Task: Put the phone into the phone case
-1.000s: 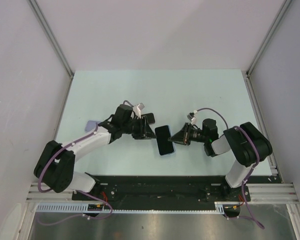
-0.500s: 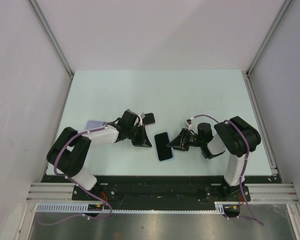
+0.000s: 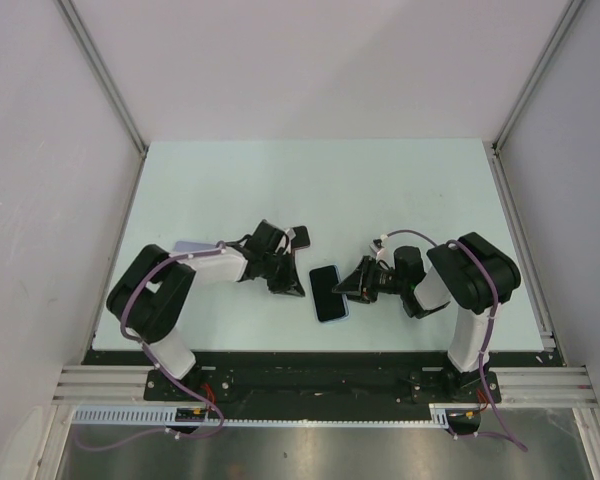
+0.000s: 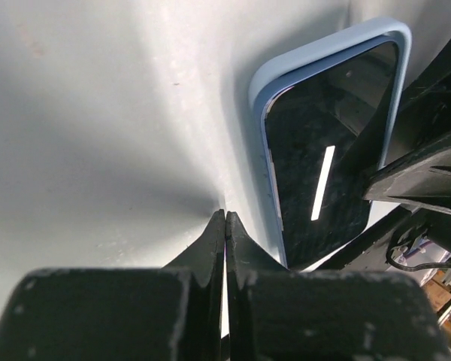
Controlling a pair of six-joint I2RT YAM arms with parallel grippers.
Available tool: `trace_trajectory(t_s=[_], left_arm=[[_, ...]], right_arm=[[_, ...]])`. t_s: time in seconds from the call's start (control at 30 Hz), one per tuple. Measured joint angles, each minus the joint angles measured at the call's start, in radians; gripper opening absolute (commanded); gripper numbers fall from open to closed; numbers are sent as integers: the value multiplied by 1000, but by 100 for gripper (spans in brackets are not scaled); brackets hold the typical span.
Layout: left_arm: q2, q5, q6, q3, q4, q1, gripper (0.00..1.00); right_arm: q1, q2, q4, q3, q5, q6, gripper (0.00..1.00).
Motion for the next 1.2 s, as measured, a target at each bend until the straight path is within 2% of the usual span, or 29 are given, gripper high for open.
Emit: trace_trajectory(t_s=[0.5,1.2], left_arm=[[62,-42,0,111,-47,-74,0],[98,-92,2,182,-126,-130,0]], right_arm=[[17,0,0,0,21,-7,39],[48,29,49,0,34,34,39]])
